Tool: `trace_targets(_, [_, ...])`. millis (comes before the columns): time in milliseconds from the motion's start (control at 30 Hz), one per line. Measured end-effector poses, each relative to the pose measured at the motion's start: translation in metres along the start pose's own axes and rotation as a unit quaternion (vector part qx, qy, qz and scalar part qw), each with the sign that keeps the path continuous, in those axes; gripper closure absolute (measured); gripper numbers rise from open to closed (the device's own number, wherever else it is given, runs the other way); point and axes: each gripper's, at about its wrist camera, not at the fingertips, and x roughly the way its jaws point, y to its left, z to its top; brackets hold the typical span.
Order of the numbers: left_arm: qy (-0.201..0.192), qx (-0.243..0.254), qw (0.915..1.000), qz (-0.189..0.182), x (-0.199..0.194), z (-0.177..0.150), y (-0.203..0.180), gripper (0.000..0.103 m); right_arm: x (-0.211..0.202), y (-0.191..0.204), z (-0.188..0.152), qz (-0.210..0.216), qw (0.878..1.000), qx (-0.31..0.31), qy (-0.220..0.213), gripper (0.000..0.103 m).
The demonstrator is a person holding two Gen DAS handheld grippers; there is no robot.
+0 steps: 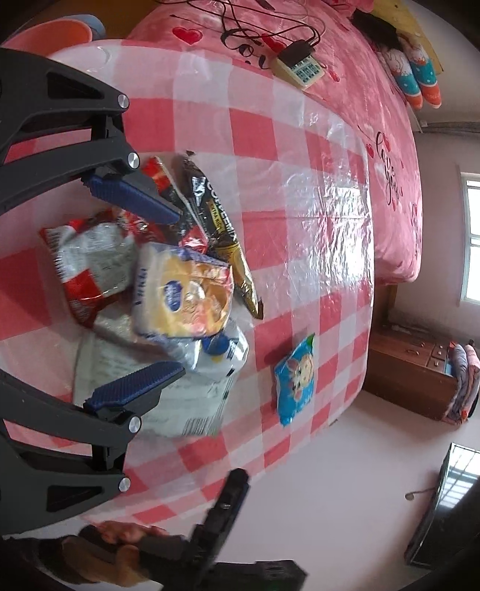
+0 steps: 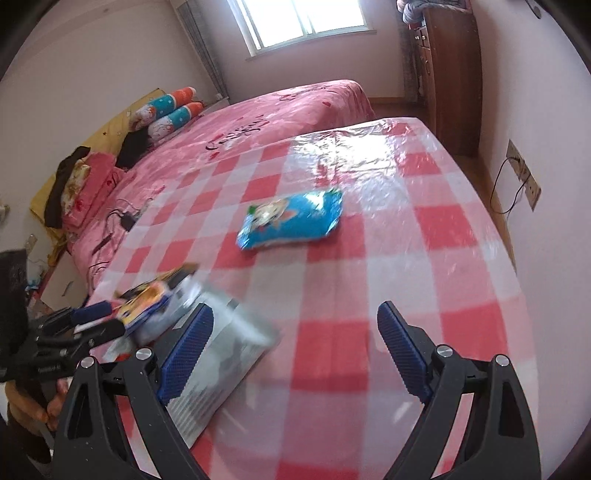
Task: Collect trash
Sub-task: 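Grasp the yellow Vinda tissue pack with the left gripper while the right approaches the blue wipes packet, then grasp the blue wipes packet with the right gripper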
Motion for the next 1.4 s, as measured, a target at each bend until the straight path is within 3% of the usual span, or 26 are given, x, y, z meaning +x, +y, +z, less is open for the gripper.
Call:
trace_targets(400, [0.006,-0.009,0.9999,0.011,0.021,0.007,-0.002,0.037,0.058,-0.016,0.049,0.029,0.999,-0.002,0.024,0.014])
trace_targets(567, [-0.002,-0.013,0.9999,0.011,0.021,0.005,-0.004,0.046,0.073,-0.012,0.049,0.060,0.997,-0.001,0.046,0.034])
trace_targets(667, [-0.011,-0.022,0.9996,0.013,0.020,0.003,-0.003,0.049,0.074,0.002,0.045,0.062,0.997,-0.023,0.047,0.035])
trace_targets(933, [-0.028,-0.046,0.9985,0.001,0.015,0.000,0.004,0.055,0.058,0.036,0.027,0.119,0.989,-0.062,0.063,0.035])
trace_targets(1100, [-0.034,-0.061,0.9975,-0.008,0.012,-0.002,0.009,0.056,0.043,0.042,0.027,0.059,0.992,-0.108,0.027,0.035])
trace_targets(1200, [-0.034,-0.059,0.9976,-0.009,0.013,-0.002,0.009,0.056,0.048,0.039,0.035,0.004,0.991,-0.134,0.006,0.021])
trace_targets(1400, [-0.034,-0.051,0.9981,-0.010,0.015,-0.002,0.008,0.055,0.083,0.032,0.055,0.012,0.990,-0.141,0.028,0.019])
